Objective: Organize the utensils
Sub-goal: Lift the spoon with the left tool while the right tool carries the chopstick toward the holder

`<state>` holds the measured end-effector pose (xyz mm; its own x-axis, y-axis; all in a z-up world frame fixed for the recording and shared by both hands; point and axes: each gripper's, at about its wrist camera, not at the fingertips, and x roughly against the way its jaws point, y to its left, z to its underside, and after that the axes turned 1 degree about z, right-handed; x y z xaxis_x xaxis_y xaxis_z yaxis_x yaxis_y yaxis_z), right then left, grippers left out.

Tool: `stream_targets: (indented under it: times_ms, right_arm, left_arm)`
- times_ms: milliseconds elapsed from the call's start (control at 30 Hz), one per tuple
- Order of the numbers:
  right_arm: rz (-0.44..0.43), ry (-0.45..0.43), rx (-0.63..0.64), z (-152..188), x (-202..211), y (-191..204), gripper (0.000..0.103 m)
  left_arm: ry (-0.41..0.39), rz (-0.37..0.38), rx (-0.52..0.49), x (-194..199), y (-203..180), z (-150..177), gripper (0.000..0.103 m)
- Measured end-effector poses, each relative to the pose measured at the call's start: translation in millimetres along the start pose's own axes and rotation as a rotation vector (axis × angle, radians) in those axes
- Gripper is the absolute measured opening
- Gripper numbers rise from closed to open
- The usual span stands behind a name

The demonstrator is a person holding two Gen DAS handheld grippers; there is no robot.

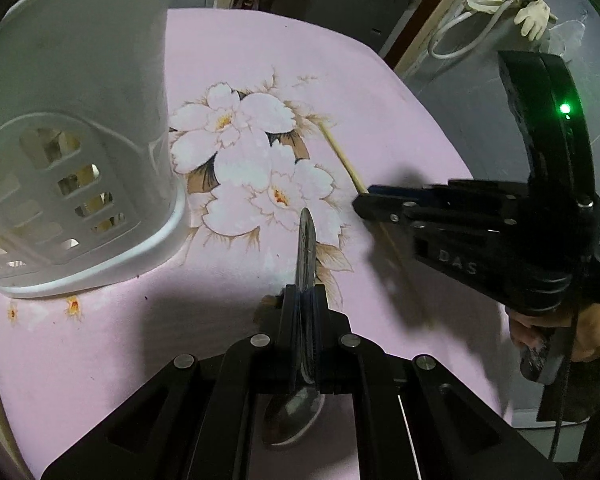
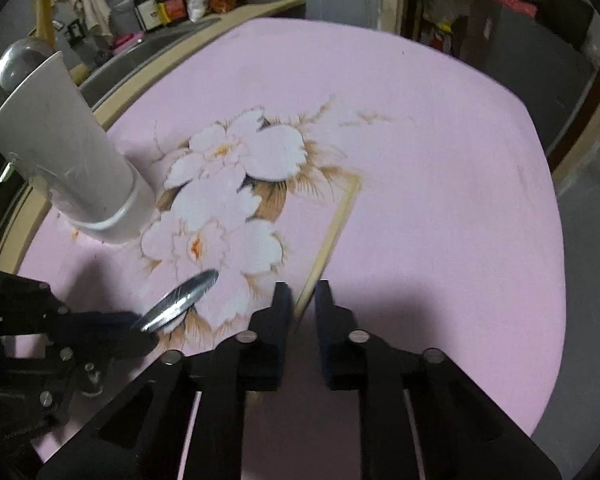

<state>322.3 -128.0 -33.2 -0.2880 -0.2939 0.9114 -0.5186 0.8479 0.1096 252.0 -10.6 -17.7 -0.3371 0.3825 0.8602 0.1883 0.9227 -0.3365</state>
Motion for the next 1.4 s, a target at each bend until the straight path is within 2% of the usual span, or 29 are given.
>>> stream_targets:
  times_ms: [100,167,267,367,433,633,767,1000,1100,1233,1400]
  right_arm:
    - [-0.028,0.029,-0.054,7.1,4.6,-4.1,0.004]
    - [-0.077,0.020,-0.105,14.8,9.6,-7.8,0.003]
    - [-0.150,-0.055,-0.186,33.0,21.2,-16.8,0.003]
    - [-0.193,-0.174,-0.232,52.1,37.8,-19.1,0.003]
    - [-0.199,-0.260,-0.228,64.8,50.8,-18.4,0.003]
    - [-0.093,-0.627,-0.143,88.6,98.2,13.8,0.003]
    - [-0.020,-0.819,-0.111,97.2,124.2,33.0,0.003]
    - [0.065,-1.082,-0.059,81.8,160.8,61.4,0.003]
    - [0.073,-1.151,-0.037,69.6,169.9,74.2,0.003]
    - [0.040,-1.224,-0.011,55.5,180.3,83.0,0.003]
    - [-0.054,-1.267,0.009,25.2,182.3,94.9,0.003]
  left_arm:
    - [-0.003,0.037,-0.002,3.5,-1.7,4.1,0.000]
    - [-0.016,0.060,0.001,4.9,-1.1,6.4,0.000]
    - [-0.052,0.076,0.005,7.8,0.2,11.5,0.000]
    - [-0.116,0.095,0.017,12.7,-1.9,15.4,0.000]
    - [-0.188,0.109,0.000,23.0,-4.9,21.7,0.000]
    - [-0.470,0.122,-0.078,63.9,-19.2,41.8,0.000]
    - [-0.645,0.108,-0.118,95.5,-24.6,41.9,0.000]
    - [-0.874,0.099,-0.164,142.9,-30.5,35.9,0.000]
    - [-0.941,0.080,-0.168,161.0,-27.0,28.2,0.000]
    - [-1.006,0.073,-0.163,186.3,-5.2,15.7,0.000]
    - [-1.068,0.139,-0.085,211.5,41.0,-0.9,0.000]
